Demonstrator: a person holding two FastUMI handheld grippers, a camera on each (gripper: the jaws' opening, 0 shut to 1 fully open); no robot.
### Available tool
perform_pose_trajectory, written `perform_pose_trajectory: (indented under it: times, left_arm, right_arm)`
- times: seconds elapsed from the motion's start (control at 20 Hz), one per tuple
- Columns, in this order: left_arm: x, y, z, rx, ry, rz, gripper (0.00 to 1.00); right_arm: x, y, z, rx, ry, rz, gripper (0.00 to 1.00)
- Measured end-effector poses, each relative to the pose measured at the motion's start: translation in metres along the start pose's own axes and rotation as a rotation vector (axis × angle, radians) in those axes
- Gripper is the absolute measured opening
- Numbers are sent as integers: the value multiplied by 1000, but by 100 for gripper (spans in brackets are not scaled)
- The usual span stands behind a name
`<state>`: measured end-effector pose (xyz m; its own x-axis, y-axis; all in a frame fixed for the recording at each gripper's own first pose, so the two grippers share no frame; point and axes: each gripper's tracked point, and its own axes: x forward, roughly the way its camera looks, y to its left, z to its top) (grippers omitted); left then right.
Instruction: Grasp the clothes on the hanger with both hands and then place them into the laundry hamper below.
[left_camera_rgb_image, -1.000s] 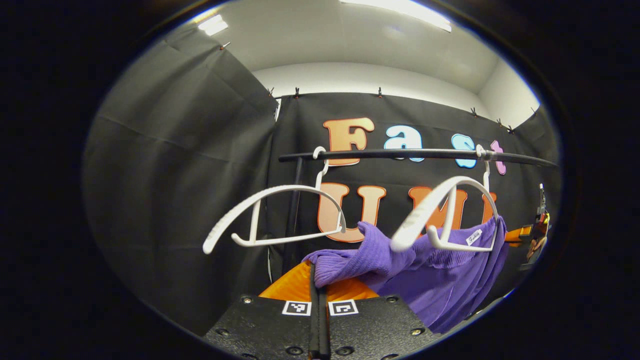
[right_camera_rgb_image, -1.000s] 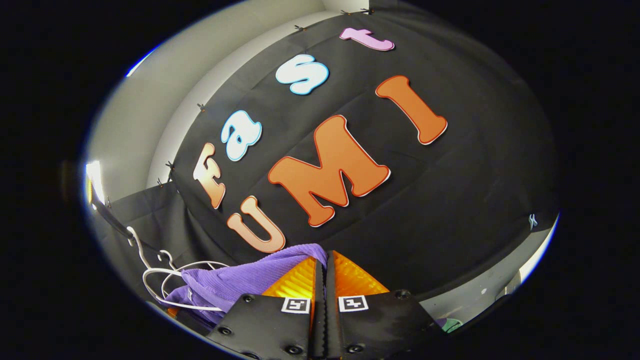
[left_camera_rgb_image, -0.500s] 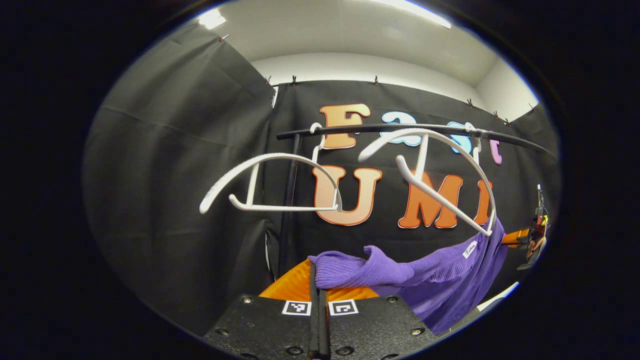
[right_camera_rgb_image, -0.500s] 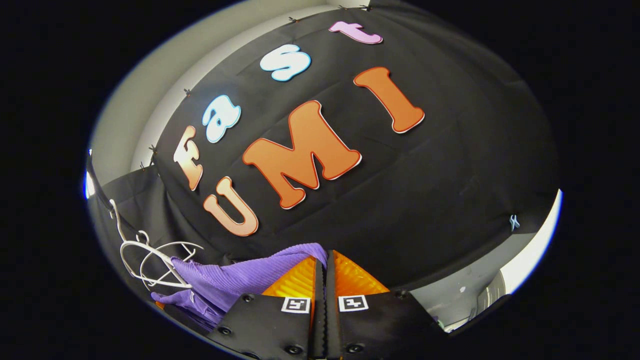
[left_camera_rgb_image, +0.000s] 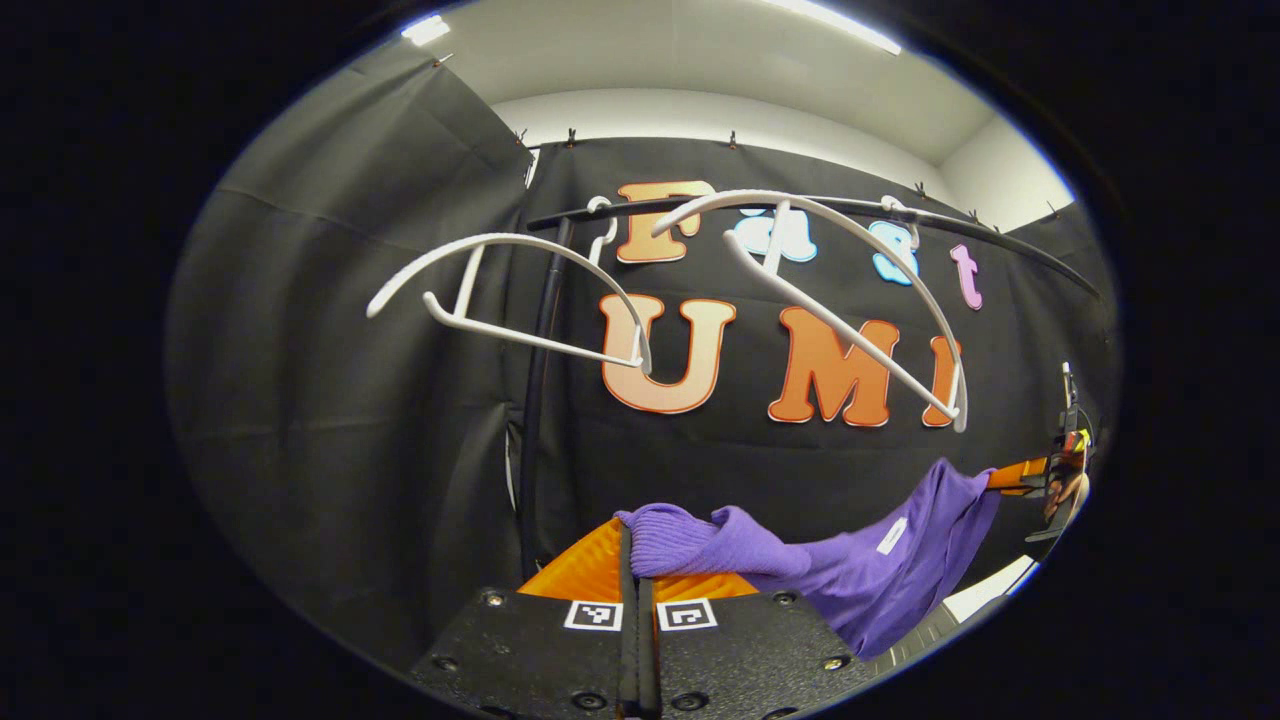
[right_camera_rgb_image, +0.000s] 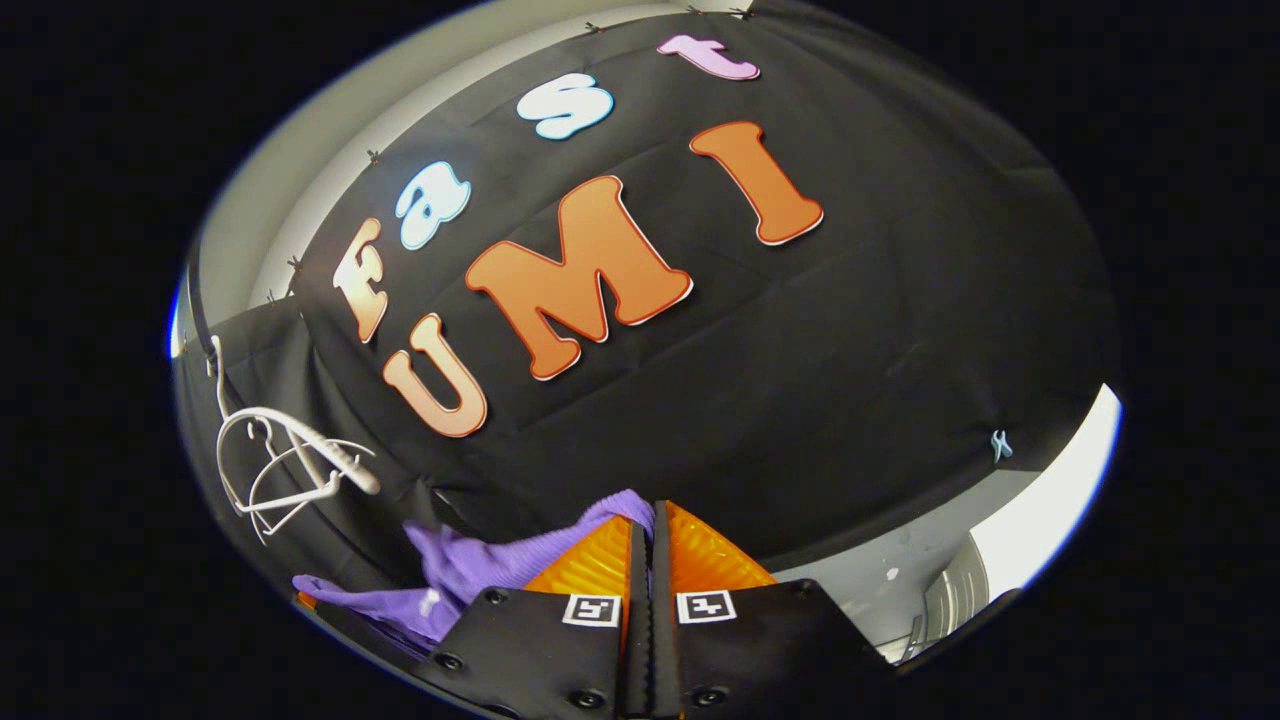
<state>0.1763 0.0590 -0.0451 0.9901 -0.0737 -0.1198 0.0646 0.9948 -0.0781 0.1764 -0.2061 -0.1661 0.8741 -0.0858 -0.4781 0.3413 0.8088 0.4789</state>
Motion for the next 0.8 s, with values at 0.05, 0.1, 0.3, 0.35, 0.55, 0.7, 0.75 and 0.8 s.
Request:
perform_pose_trajectory:
  times: [0.05,0.1,0.3,0.35,0.55,0.7,0.75,0.8]
  left_arm:
    - [-2,-7,-3,1,6,-8,0]
    - [-1,-14,-5,7,11,-17,0]
    - [-4,-46,-18,8,33,-74,0]
    - [-5,-52,-19,17,31,-83,0]
    - [-7,-80,-21,37,27,-125,0]
    - [-8,-105,-25,24,37,-165,0]
    - [-8,-115,-26,17,40,-180,0]
    - [-9,-125,-28,12,43,-194,0]
  right_arm:
    - [-1,0,-10,-22,7,1,7]
    - [-3,4,-18,-41,15,10,7]
    - [-13,22,-42,-96,39,35,7]
    - [-17,27,-46,-103,41,45,8]
    - [-36,41,-56,-118,45,92,7]
    - [-49,52,-66,-111,39,110,7]
    - [-54,54,-69,-116,39,116,7]
    - [-59,57,-72,-124,39,120,7]
